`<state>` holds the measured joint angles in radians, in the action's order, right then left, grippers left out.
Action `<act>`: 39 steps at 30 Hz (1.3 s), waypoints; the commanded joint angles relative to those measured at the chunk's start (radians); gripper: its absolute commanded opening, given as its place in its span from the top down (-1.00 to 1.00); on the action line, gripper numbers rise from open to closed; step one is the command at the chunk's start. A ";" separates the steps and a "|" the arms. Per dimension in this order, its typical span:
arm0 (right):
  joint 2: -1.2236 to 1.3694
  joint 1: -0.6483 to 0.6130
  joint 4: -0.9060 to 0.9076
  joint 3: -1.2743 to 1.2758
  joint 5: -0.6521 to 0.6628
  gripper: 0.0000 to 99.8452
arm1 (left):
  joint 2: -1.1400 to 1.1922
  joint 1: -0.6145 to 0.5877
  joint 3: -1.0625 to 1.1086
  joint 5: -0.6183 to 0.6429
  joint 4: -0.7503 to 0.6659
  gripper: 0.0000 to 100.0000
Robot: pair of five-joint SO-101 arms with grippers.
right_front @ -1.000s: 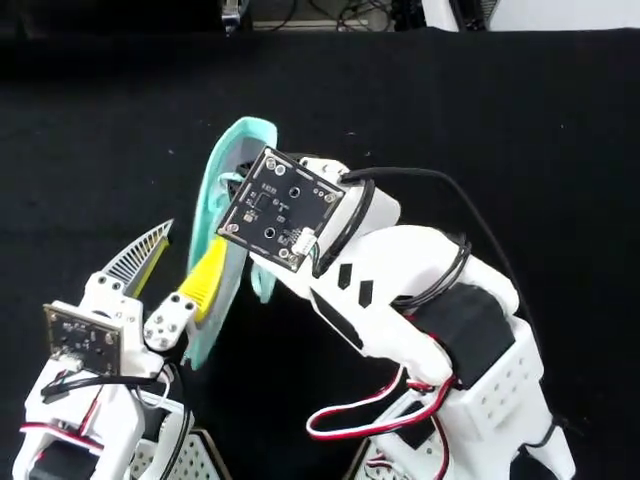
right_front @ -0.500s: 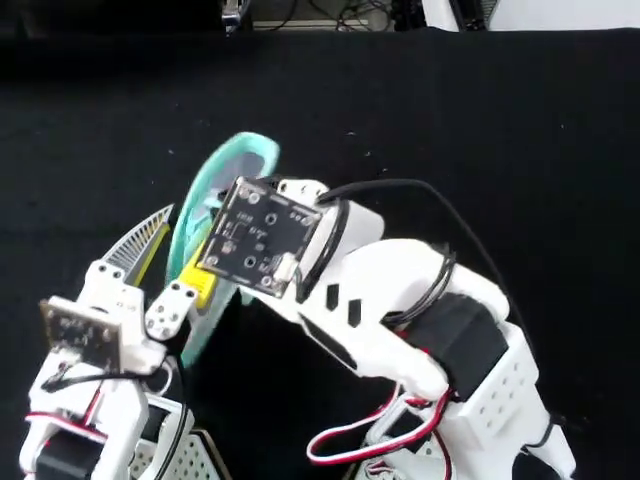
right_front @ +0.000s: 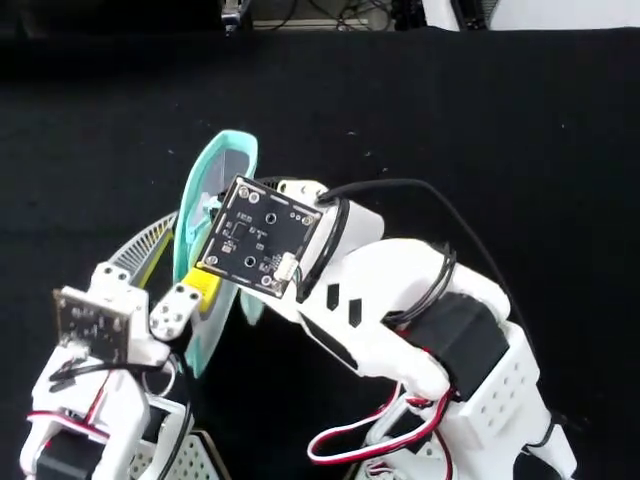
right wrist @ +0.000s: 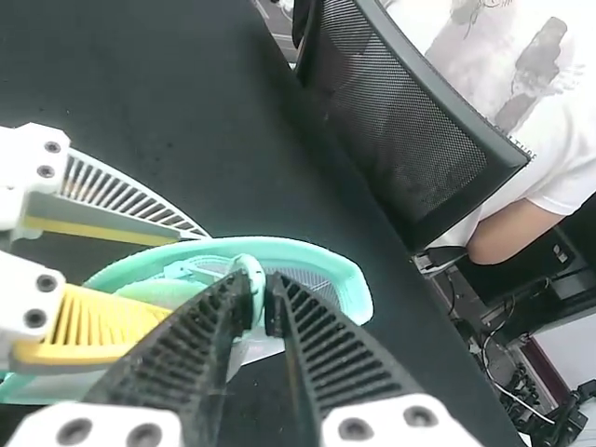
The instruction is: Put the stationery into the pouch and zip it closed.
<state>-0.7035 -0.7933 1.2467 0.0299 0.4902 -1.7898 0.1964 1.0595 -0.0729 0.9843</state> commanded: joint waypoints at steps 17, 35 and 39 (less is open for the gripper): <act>-0.024 -0.006 -0.021 -0.013 0.000 0.98 | -0.026 0.005 -0.004 -0.005 0.049 0.95; 0.053 -0.011 -0.043 -0.012 -0.008 0.98 | -0.026 0.116 -0.005 -0.006 0.083 0.94; 0.051 -0.014 -0.034 0.024 -0.008 0.97 | -0.026 0.116 -0.005 -0.008 0.077 0.94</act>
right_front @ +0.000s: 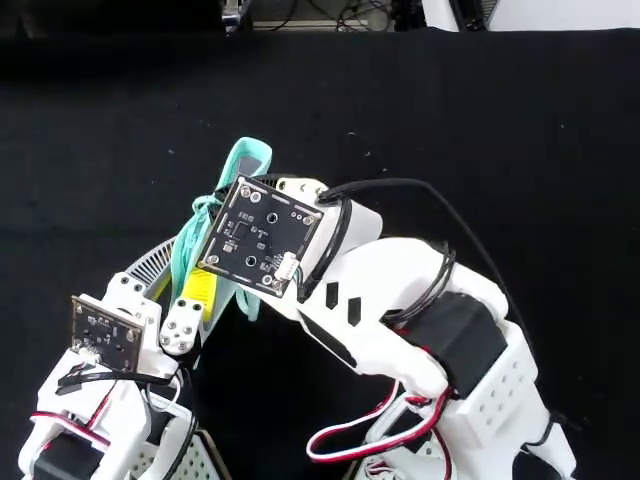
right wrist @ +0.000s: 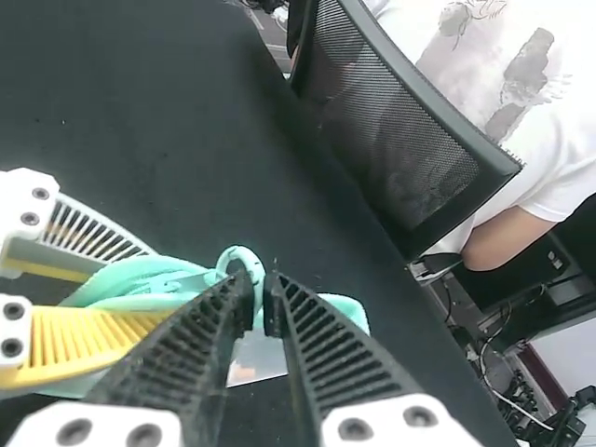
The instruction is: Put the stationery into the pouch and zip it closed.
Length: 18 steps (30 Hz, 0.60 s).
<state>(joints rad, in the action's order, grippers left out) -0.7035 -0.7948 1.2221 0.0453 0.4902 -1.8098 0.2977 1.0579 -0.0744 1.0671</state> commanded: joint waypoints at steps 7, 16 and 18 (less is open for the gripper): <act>0.036 -0.011 -0.021 0.145 -0.006 0.73 | 0.000 0.016 -0.004 -0.006 -0.025 0.94; 0.038 -0.011 -0.063 0.150 -0.008 0.65 | -0.005 0.018 -0.002 -0.006 -0.018 0.94; 0.033 -0.012 -0.060 0.145 -0.009 0.65 | -0.006 0.016 0.016 -0.006 -0.018 0.94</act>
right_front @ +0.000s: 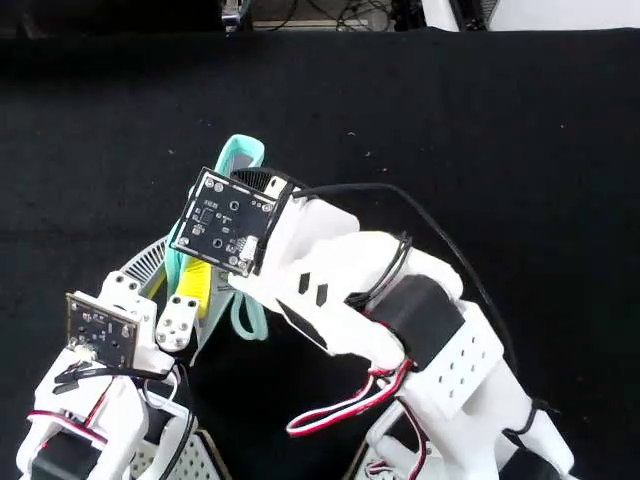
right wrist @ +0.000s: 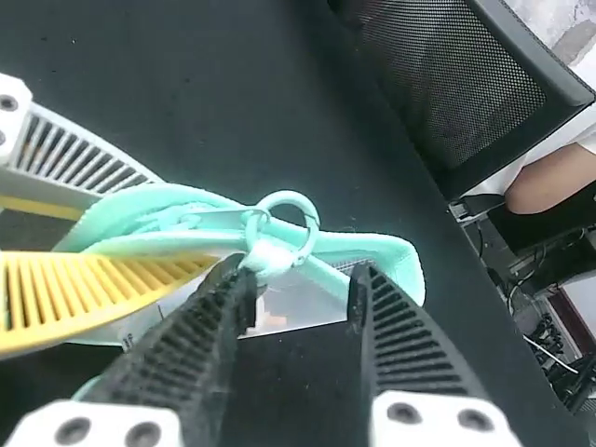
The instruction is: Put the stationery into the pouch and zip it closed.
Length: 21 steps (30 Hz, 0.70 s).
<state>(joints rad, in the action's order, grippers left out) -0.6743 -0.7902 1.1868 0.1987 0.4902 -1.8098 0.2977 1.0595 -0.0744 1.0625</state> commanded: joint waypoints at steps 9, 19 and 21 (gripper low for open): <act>0.004 -0.087 -0.023 -0.004 -0.077 0.65 | -0.008 0.022 0.071 -0.006 -0.012 0.94; 0.048 -0.066 -0.032 0.015 -0.069 0.71 | -0.008 0.025 0.061 -0.005 0.021 0.94; 0.054 -0.046 -0.035 0.007 -0.068 0.90 | -0.008 0.025 0.062 -0.005 0.029 0.94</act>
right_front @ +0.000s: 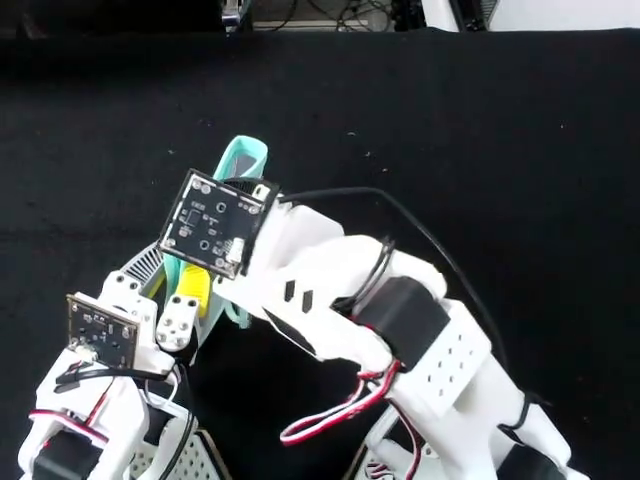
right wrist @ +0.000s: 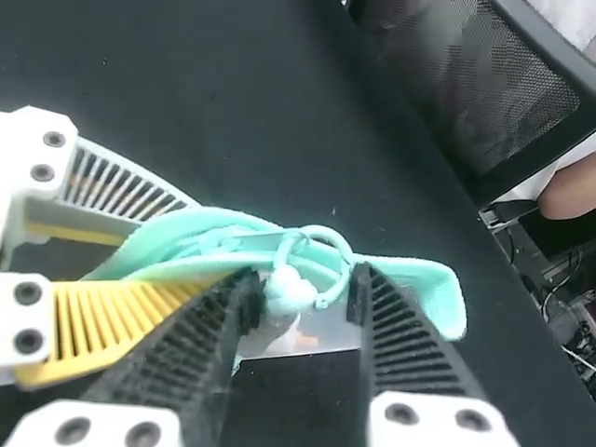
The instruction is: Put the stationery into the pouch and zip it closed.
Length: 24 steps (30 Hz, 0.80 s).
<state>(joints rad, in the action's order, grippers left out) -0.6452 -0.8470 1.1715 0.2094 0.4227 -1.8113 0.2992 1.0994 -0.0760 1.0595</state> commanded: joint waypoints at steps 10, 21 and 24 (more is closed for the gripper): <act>-0.085 0.097 -0.032 -0.007 -0.003 0.98 | -0.006 0.024 0.021 -0.003 0.026 0.94; -0.090 0.195 -0.153 0.051 -0.009 0.98 | -0.006 0.021 0.022 -0.002 0.032 0.94; -0.093 0.195 -0.173 0.051 -0.011 0.98 | -0.006 0.019 0.022 -0.002 0.032 0.94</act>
<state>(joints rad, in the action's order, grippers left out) -0.7050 -0.7058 1.0426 0.2708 0.4242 -1.8113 0.3130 1.0994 -0.0760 1.0641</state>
